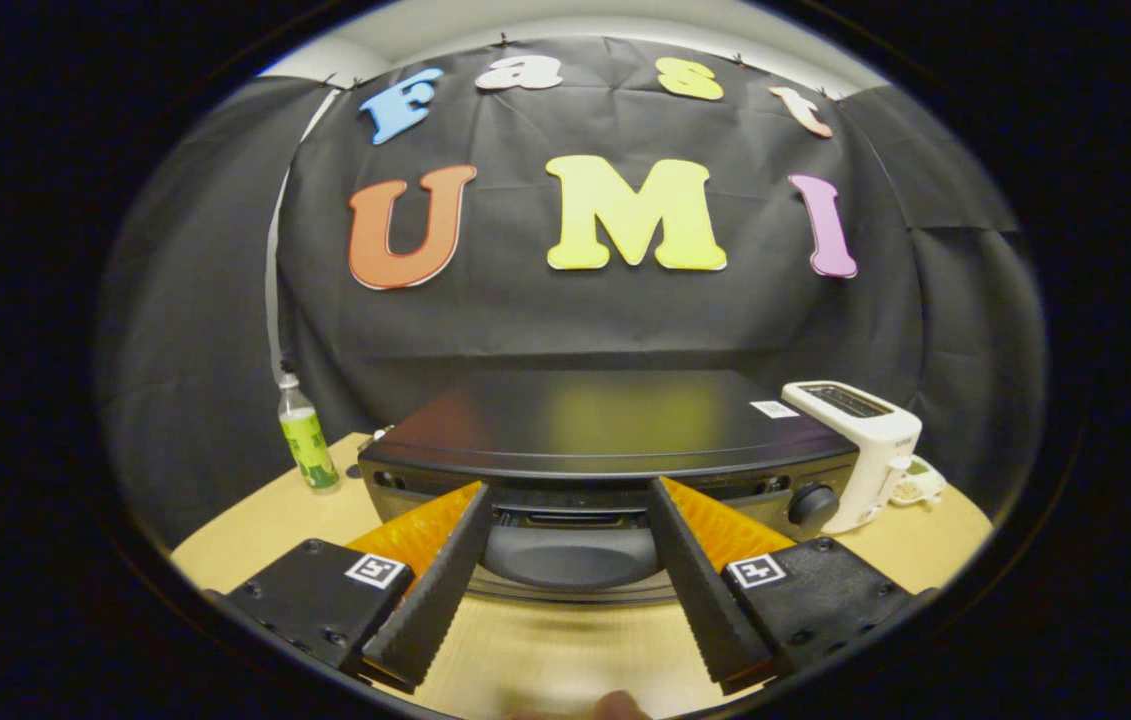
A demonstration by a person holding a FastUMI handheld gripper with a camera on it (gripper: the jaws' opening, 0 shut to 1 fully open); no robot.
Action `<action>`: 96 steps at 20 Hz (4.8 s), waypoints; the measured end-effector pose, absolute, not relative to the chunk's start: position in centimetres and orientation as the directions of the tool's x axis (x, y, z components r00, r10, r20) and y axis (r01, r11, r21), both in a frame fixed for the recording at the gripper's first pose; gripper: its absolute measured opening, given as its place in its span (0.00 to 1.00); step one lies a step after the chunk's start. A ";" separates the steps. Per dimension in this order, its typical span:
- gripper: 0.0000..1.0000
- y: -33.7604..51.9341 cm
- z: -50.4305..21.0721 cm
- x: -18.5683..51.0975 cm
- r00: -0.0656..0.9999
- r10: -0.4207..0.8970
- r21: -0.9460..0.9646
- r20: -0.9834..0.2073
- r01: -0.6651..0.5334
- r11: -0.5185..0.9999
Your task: Open the toaster oven, put the food inside, and close the toaster oven door.
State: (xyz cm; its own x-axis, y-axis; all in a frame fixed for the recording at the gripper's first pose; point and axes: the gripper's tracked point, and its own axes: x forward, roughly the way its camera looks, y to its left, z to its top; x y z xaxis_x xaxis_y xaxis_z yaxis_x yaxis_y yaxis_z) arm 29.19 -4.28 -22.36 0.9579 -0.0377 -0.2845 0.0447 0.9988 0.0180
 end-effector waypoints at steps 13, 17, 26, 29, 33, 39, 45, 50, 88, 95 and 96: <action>1.00 -3.4 -28.8 19.2 0.854 -0.027 0.009 -0.520 0.037 0.999; 1.00 -3.3 -30.8 17.8 0.809 0.024 0.076 -0.588 0.026 0.997; 1.00 -3.6 -30.0 17.5 0.804 0.060 0.113 -0.592 0.009 0.994; 1.00 -3.0 -27.0 15.4 0.850 0.104 0.106 -0.516 -0.057 0.993; 1.00 -3.0 -23.5 10.2 0.908 0.133 0.070 -0.397 -0.115 0.991; 1.00 -3.6 -26.3 2.8 0.915 0.174 0.017 -0.364 -0.180 0.984; 1.00 -4.7 -31.9 1.6 0.871 0.177 0.041 -0.458 -0.178 0.983; 1.00 -4.5 -34.1 1.8 0.840 0.175 0.035 -0.513 -0.183 0.982; 0.50 -4.9 -24.3 22.0 0.890 0.151 0.299 -0.431 -0.016 0.954; 0.50 -6.6 -28.7 31.9 0.859 0.083 0.282 -0.505 0.074 0.957; 0.50 -6.9 -29.2 32.9 0.858 0.067 0.273 -0.509 0.087 0.958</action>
